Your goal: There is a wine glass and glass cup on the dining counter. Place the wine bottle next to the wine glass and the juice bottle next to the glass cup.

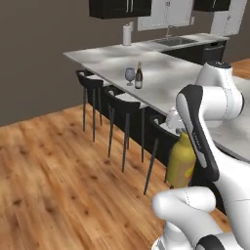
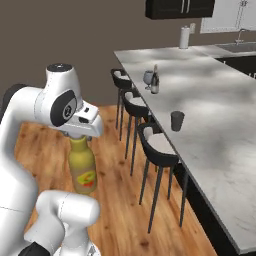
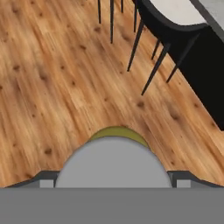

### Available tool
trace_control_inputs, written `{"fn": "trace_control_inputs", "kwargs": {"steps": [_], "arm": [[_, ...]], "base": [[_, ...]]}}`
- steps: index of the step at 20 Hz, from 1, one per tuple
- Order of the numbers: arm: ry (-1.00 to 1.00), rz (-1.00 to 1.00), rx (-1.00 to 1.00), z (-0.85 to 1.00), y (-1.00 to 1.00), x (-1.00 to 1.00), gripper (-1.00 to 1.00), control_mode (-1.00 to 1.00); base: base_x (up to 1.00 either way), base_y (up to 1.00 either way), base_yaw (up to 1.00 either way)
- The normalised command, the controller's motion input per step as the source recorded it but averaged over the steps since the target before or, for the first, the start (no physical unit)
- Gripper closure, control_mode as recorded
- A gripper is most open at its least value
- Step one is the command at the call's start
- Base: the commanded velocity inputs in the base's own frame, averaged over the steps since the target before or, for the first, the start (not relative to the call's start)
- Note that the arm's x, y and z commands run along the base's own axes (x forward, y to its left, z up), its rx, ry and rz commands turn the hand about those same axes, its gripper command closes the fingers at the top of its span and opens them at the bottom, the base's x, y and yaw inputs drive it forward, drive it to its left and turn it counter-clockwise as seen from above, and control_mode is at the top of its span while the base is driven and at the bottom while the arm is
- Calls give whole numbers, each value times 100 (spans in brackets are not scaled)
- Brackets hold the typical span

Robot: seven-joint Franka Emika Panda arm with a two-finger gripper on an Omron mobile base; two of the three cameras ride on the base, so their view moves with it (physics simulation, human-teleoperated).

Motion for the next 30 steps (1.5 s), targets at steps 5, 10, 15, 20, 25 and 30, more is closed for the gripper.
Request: {"fn": "trace_control_inputs", "kwargs": {"steps": [5,10,15,20,25,30], "arm": [[0,0,0,0,0,0,100,100],[0,0,0,0,0,0,100,100],[0,0,0,0,0,0,100,100],[0,0,0,0,0,0,100,100],[0,0,0,0,0,0,100,100],[0,0,0,0,0,0,100,100]], "base": [[68,39,-41],[57,39,-50],[37,41,-54],[26,34,-58],[57,27,-47],[64,34,-37]]}}
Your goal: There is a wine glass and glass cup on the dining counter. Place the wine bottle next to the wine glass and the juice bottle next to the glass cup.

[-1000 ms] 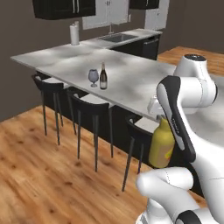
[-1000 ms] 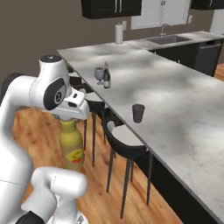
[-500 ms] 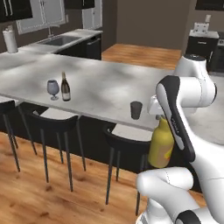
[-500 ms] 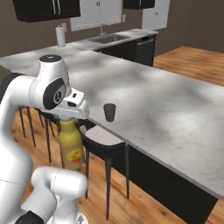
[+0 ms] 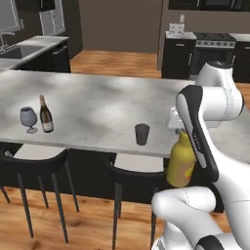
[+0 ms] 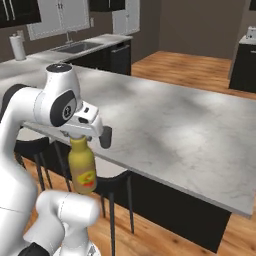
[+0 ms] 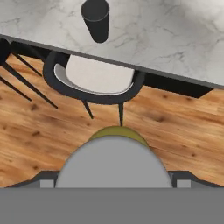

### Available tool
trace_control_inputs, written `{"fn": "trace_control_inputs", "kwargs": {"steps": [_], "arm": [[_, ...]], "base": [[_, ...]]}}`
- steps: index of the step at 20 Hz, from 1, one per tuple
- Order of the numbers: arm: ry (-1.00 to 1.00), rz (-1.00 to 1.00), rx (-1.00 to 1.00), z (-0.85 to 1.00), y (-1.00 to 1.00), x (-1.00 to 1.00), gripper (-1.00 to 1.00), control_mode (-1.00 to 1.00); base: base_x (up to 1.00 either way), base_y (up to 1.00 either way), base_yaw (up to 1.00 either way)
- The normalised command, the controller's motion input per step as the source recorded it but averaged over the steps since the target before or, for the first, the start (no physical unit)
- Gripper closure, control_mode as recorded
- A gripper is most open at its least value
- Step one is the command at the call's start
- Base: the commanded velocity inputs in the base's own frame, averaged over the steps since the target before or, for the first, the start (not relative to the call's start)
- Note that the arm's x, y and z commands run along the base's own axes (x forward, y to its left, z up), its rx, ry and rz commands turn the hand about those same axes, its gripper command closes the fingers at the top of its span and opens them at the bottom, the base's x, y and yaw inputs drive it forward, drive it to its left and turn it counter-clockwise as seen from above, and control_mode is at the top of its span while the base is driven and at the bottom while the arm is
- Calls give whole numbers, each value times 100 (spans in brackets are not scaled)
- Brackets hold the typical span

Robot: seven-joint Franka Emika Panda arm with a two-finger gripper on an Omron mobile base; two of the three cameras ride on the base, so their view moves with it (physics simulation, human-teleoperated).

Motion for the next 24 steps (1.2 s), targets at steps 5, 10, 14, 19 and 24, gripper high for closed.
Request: {"fn": "trace_control_inputs", "kwargs": {"steps": [5,10,14,19,24], "arm": [[0,0,0,0,0,0,100,100],[0,0,0,0,0,0,100,100],[0,0,0,0,0,0,100,100],[0,0,0,0,0,0,100,100],[0,0,0,0,0,0,100,100]], "base": [[50,18,-16],[38,5,-6],[35,0,0],[36,0,0],[21,0,0]]}}
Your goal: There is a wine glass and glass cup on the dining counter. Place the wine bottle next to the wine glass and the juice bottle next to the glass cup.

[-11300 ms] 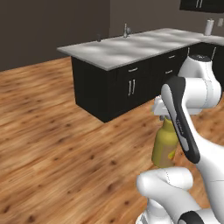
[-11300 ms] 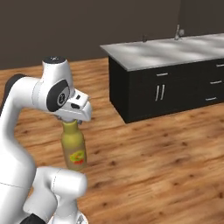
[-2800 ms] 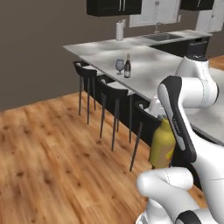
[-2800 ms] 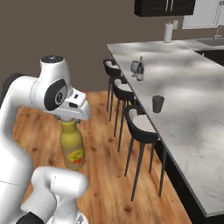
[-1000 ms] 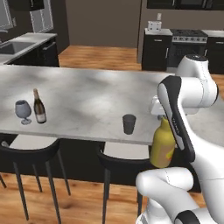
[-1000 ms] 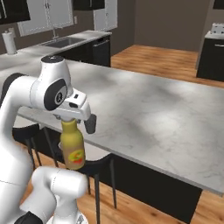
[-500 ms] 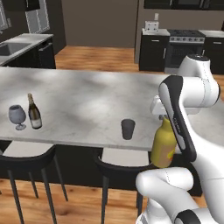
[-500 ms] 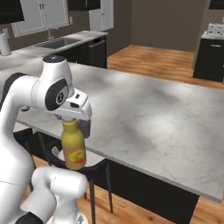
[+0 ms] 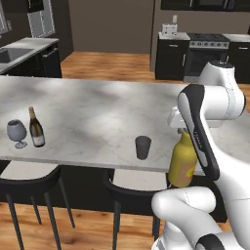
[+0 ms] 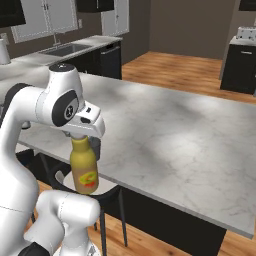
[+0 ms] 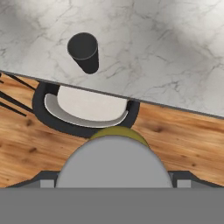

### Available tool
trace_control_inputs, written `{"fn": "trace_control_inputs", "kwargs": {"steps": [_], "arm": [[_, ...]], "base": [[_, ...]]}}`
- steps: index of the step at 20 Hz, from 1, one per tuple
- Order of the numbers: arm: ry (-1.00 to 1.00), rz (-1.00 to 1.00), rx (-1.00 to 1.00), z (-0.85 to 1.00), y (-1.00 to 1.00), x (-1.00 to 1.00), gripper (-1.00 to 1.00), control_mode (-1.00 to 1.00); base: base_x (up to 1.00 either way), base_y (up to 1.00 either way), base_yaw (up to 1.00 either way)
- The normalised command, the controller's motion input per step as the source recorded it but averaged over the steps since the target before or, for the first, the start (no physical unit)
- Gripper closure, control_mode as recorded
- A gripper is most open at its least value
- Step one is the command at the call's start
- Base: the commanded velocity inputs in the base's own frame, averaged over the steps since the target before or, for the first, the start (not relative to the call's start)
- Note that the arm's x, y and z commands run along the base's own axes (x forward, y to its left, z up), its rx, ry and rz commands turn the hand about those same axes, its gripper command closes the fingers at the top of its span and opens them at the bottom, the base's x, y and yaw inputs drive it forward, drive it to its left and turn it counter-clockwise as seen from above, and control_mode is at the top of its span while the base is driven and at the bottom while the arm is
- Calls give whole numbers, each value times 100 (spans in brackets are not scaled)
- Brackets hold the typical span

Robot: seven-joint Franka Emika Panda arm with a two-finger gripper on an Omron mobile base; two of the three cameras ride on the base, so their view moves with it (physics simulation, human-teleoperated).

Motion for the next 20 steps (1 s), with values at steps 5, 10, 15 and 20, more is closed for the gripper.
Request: {"fn": "trace_control_inputs", "kwargs": {"steps": [5,10,15,20], "arm": [[0,0,0,0,0,0,100,100],[0,0,0,0,0,0,100,100],[0,0,0,0,0,0,100,100],[0,0,0,0,0,0,100,100]], "base": [[1,0,0],[0,0,0],[0,0,0],[0,0,0]]}}
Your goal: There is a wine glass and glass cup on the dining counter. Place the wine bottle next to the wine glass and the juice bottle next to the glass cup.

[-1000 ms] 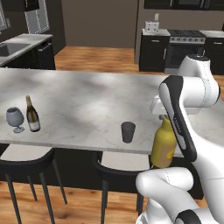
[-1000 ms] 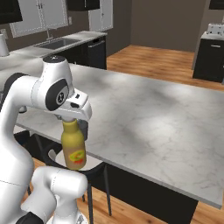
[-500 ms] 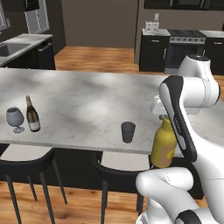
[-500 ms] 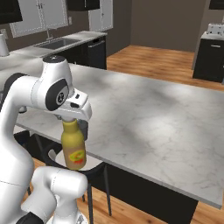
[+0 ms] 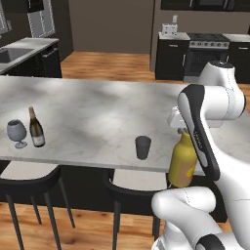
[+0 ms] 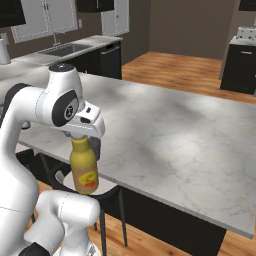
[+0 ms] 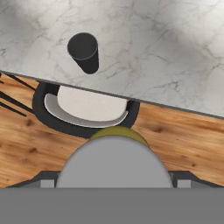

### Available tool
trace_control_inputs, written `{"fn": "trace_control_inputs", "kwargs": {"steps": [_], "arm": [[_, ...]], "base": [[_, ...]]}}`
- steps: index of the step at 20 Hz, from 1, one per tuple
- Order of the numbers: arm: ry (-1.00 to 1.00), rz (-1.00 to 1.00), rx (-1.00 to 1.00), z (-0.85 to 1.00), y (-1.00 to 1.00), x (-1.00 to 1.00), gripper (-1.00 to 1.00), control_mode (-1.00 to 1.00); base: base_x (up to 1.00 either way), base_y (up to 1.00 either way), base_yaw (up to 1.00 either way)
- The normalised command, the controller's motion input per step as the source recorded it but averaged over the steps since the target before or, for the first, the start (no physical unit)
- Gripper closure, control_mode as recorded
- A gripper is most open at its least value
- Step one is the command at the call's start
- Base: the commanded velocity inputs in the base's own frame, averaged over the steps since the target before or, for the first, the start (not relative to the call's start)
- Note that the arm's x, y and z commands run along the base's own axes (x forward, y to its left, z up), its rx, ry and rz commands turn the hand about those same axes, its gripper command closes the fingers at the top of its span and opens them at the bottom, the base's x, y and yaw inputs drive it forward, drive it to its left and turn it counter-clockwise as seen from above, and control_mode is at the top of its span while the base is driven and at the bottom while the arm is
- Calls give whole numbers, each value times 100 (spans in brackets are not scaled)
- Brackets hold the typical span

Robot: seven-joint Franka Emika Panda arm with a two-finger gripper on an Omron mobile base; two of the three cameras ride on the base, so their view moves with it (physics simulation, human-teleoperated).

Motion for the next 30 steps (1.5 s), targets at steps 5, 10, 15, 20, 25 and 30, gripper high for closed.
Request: {"fn": "trace_control_inputs", "kwargs": {"steps": [5,10,15,20,25,30], "arm": [[0,0,0,0,0,0,100,100],[0,0,0,11,-2,9,100,-100],[0,0,0,27,-4,5,100,-100],[-5,0,0,21,-13,6,100,-100],[-18,0,-3,7,-15,9,100,-100],[-26,0,-11,1,-11,15,100,-100]], "base": [[0,0,0],[0,0,0],[0,0,0],[0,0,0],[0,0,0],[0,0,0]]}}
